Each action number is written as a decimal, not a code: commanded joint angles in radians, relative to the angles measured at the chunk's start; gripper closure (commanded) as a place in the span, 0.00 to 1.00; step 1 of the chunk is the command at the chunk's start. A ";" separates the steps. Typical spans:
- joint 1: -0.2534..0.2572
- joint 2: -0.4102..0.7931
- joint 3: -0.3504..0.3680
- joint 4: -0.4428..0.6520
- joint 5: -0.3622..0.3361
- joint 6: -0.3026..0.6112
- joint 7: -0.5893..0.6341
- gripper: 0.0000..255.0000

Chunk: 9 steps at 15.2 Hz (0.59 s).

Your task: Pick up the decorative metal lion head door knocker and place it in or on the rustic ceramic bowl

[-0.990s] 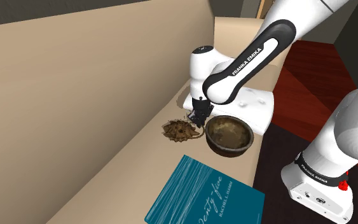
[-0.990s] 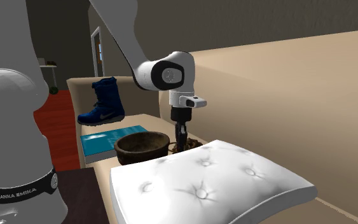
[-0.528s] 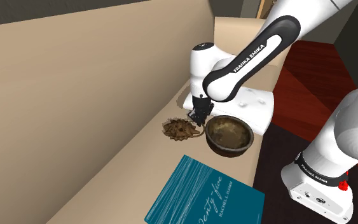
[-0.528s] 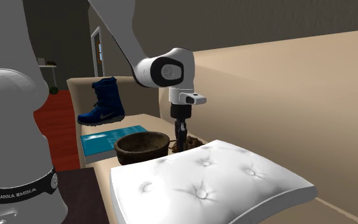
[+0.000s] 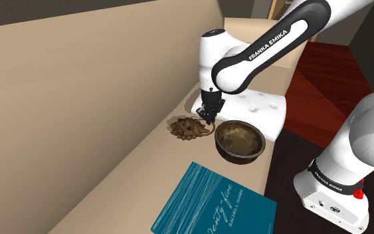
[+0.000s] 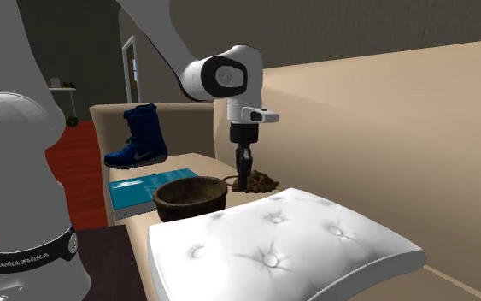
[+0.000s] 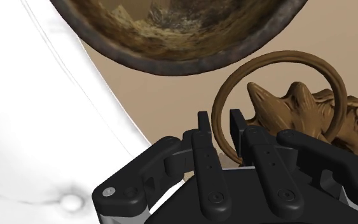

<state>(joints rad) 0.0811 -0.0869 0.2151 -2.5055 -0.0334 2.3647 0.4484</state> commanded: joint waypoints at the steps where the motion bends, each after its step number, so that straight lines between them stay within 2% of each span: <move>1: 0.002 -0.023 0.000 0.005 0.008 -0.028 -0.005 1.00; 9: 0.006 -0.100 -0.005 0.049 0.029 -0.146 -0.025 1.00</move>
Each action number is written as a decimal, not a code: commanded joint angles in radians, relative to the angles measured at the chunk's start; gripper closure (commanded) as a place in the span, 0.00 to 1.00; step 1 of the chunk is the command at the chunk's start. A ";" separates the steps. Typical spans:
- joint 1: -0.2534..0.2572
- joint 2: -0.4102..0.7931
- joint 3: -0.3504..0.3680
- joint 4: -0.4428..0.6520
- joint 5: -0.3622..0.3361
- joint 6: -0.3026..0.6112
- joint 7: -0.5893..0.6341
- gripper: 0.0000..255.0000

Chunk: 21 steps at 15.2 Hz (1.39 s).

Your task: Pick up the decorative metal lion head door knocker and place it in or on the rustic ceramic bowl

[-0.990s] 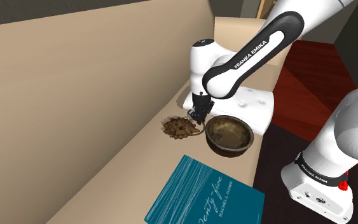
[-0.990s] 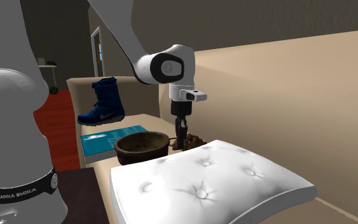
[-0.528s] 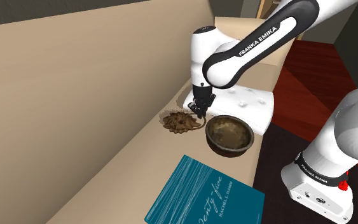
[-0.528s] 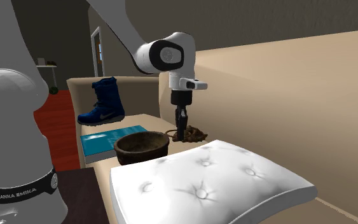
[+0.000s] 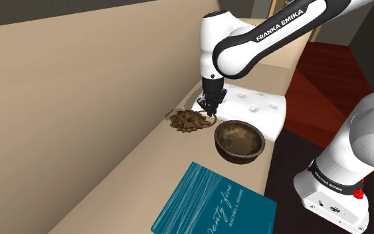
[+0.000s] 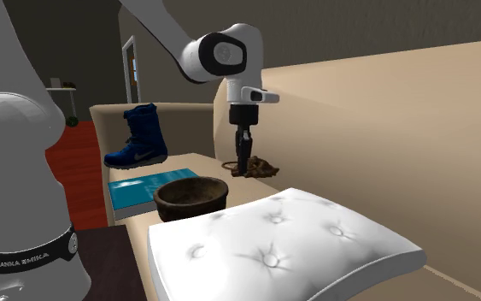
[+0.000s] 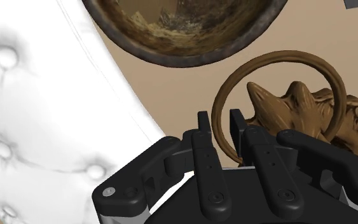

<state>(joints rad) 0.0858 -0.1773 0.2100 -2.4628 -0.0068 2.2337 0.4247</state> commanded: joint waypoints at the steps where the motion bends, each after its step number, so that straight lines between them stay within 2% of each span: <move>1: 0.001 -0.018 -0.001 0.012 0.004 -0.030 -0.003 1.00; 18: 0.004 -0.119 -0.014 0.148 0.022 -0.264 -0.026 1.00; 21: 0.008 -0.247 -0.031 0.044 0.038 -0.286 -0.053 1.00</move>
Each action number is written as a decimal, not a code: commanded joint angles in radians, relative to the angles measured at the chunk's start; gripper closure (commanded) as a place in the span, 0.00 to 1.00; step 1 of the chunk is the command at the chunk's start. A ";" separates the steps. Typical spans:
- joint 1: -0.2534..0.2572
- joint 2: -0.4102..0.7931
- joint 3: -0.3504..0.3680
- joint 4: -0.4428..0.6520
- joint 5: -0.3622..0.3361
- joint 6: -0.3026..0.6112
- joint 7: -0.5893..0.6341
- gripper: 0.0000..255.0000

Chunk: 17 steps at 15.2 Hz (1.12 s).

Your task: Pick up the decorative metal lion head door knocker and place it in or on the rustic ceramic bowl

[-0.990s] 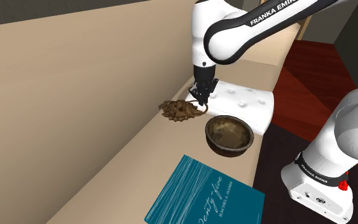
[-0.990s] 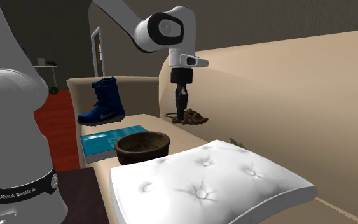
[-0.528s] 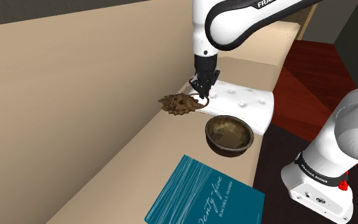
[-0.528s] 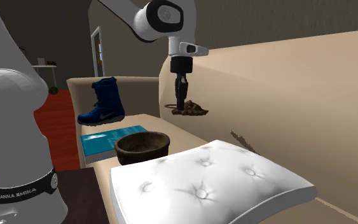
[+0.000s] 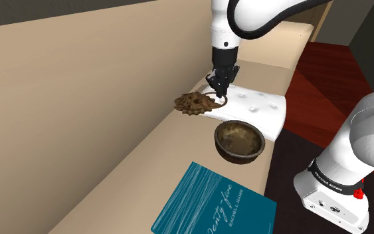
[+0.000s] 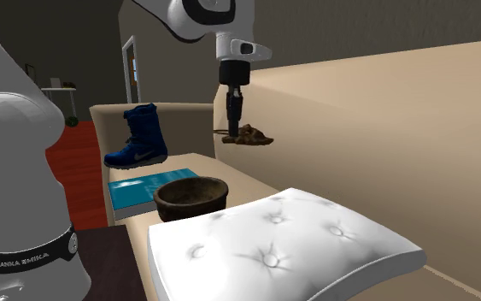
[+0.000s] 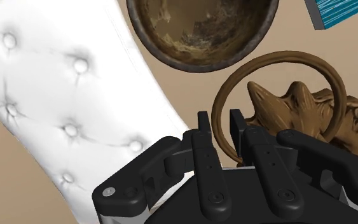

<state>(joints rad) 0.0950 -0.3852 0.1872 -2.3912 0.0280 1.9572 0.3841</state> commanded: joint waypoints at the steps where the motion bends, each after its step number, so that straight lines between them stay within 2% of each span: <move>1: 0.001 -0.082 -0.015 -0.061 0.007 -0.020 -0.021 1.00; 6: 0.011 -0.309 -0.051 -0.209 0.014 -0.098 -0.060 1.00; 12: 0.015 -0.595 -0.099 -0.346 -0.003 -0.248 -0.102 1.00; 17: 0.018 -0.594 -0.094 -0.412 0.001 -0.180 -0.099 1.00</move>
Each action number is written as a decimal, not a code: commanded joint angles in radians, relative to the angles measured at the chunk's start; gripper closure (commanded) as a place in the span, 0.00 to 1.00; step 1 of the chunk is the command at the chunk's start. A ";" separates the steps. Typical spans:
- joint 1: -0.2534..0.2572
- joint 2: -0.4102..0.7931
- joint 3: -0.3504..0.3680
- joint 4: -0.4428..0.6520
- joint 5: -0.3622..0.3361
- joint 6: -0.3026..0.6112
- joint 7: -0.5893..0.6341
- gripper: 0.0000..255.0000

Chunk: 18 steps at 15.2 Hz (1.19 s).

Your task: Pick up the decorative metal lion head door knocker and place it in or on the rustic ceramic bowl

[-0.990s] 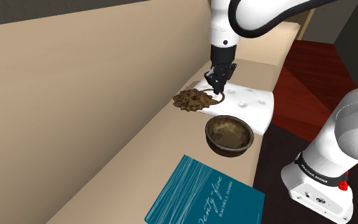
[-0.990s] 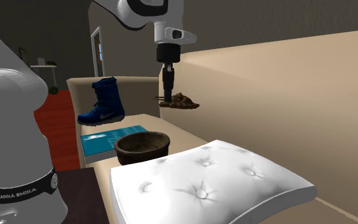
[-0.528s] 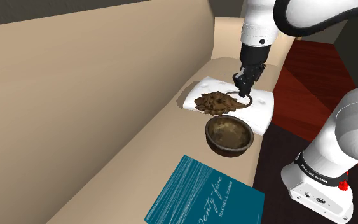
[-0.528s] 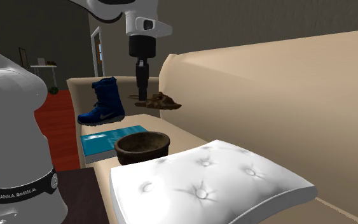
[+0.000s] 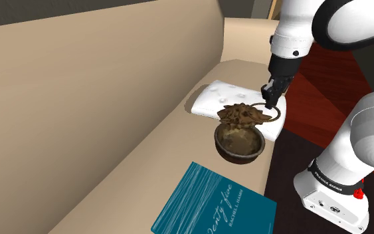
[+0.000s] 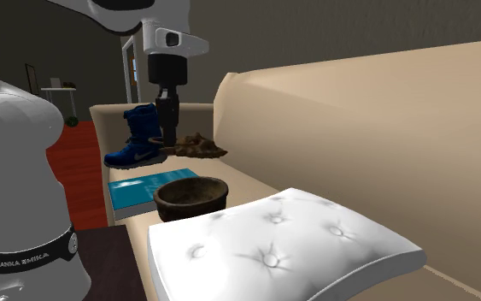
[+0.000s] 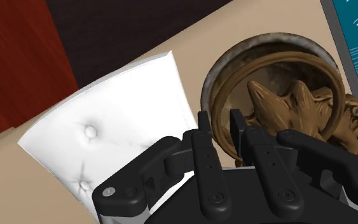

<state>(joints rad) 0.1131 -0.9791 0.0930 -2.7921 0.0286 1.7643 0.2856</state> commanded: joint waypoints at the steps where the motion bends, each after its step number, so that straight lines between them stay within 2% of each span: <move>1: 0.000 0.002 0.001 -0.024 0.001 0.027 0.000 1.00; 12: 0.006 0.043 0.013 -0.161 0.012 0.204 0.006 1.00; 18: 0.006 0.043 0.013 -0.161 0.012 0.204 0.006 1.00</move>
<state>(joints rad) 0.1191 -0.9362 0.1062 -2.9529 0.0405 1.9679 0.2921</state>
